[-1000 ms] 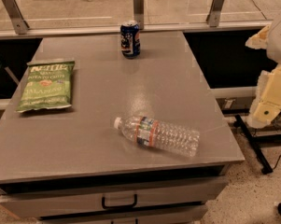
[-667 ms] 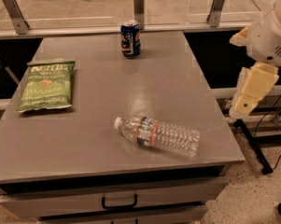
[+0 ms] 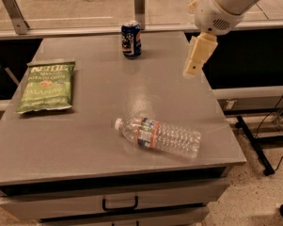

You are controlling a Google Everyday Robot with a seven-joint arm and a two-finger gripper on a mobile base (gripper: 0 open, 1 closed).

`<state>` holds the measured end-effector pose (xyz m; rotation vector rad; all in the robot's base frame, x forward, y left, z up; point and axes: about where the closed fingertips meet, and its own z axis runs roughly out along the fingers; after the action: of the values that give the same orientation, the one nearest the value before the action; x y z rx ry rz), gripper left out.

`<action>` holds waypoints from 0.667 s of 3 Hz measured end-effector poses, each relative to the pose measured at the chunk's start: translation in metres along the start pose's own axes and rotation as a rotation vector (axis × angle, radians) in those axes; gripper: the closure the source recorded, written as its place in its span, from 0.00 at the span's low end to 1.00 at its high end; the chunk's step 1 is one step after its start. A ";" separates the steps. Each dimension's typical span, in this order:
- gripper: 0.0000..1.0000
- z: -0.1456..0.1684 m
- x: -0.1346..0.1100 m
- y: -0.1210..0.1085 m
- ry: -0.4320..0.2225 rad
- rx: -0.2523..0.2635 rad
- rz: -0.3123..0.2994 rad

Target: Knock pepsi can over

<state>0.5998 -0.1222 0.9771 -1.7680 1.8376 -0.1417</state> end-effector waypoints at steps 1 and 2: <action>0.00 0.000 0.001 0.001 0.001 -0.001 0.001; 0.00 0.005 0.006 -0.008 -0.020 0.021 0.056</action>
Offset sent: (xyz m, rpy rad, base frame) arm 0.0256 -0.0147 -0.0046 0.1131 -0.0134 -0.1113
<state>0.6094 -0.1274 0.9750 -1.6960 1.8627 -0.1210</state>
